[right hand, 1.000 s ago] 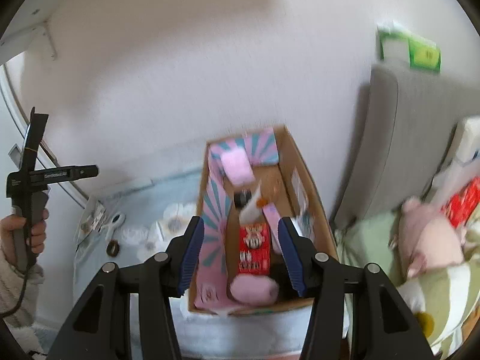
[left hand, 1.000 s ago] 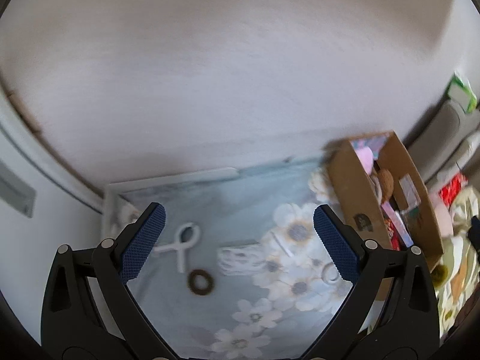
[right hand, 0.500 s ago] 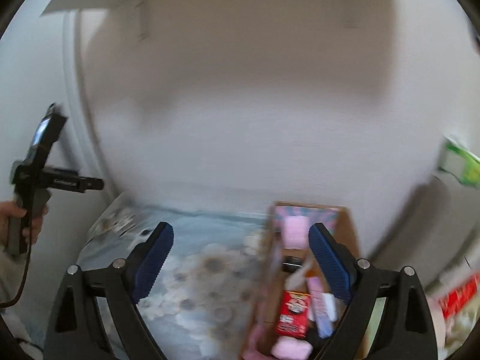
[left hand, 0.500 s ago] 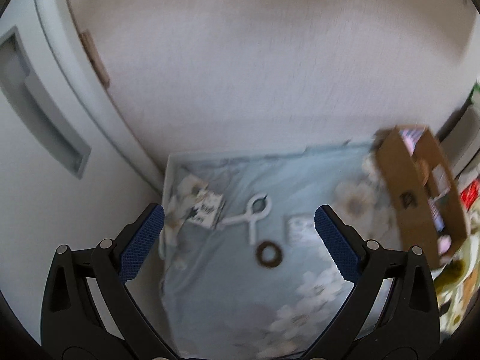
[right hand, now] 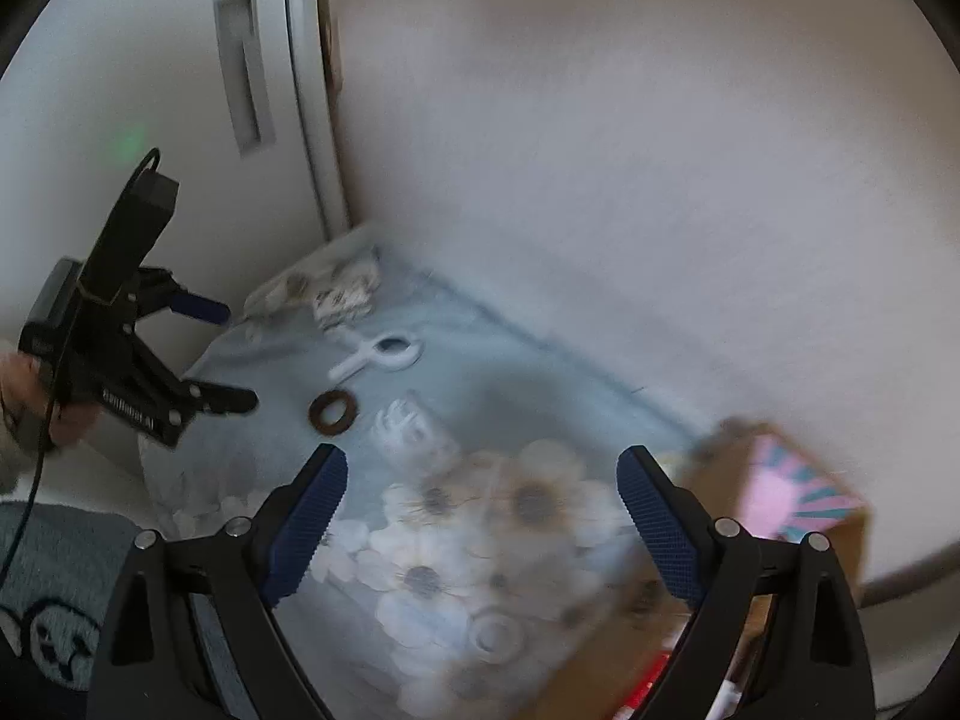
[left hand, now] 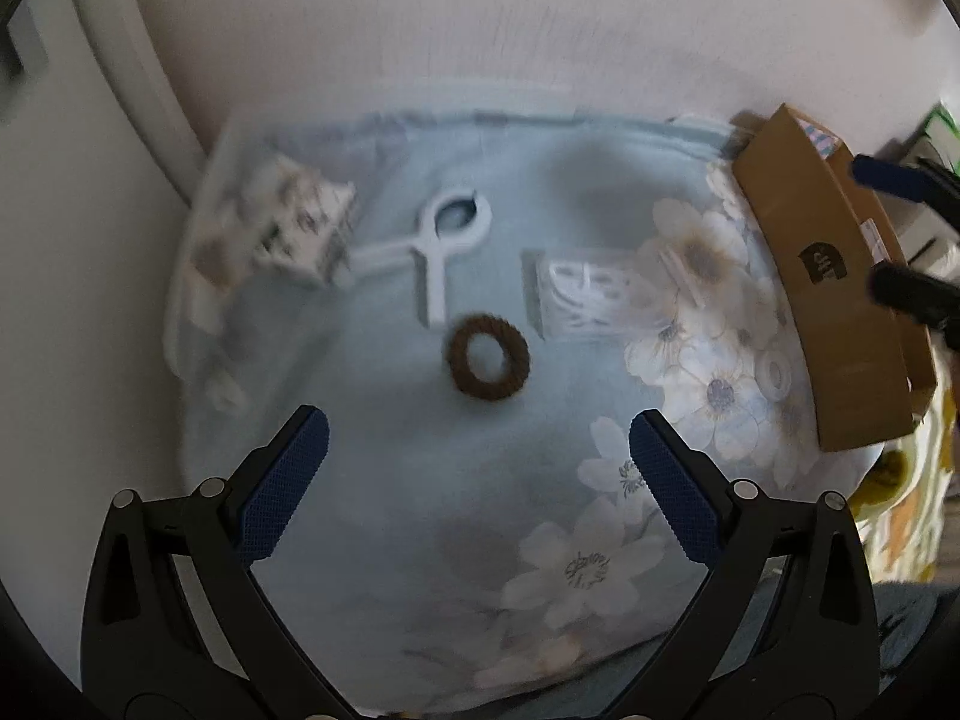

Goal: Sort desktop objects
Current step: 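Move both grippers back over the bed toward the scrunchie and clear box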

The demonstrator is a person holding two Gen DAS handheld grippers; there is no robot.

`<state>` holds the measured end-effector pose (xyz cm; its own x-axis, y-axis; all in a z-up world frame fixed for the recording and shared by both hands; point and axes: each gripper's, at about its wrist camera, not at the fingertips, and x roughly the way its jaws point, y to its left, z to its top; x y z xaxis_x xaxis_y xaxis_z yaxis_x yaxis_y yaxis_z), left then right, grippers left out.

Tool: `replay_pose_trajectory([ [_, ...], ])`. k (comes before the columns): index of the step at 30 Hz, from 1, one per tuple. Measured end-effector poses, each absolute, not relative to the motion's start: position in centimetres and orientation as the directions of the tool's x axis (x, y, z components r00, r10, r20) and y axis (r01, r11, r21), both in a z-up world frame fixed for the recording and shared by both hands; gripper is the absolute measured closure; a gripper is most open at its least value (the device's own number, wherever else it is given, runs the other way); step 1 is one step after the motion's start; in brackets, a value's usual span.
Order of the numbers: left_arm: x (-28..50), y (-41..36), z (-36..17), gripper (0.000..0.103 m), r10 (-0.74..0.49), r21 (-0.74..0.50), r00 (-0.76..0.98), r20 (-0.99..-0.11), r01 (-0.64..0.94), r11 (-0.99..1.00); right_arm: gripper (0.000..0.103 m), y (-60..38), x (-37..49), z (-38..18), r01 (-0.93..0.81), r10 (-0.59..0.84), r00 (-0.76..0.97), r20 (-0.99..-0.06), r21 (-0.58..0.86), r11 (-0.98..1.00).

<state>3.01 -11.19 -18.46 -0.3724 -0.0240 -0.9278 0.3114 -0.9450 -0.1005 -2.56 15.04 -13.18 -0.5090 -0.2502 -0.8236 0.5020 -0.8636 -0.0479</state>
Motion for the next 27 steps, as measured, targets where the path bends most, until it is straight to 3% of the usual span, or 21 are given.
replay_pose_trajectory([
  [16, -1.6, -11.0, -24.3, 0.004, -0.067, -0.035, -0.319, -0.945, 0.304, -0.952, 0.013, 9.3, -8.7, -22.9, 0.798, -0.242, -0.179, -0.954, 0.004, -0.603],
  [23, -2.3, -10.3, -24.8, 0.005, -0.091, -0.005, -0.321, -0.943, 0.285, -0.958, 0.013, 9.0, -9.6, -24.6, 0.841, -0.257, -0.15, -0.955, 0.013, -0.54],
  [27, -2.5, -10.0, -25.0, 0.013, -0.108, 0.019, -0.317, -0.942, 0.27, -0.963, 0.013, 8.5, -9.5, -25.1, 0.866, -0.246, -0.152, -0.957, -0.01, -0.499],
])
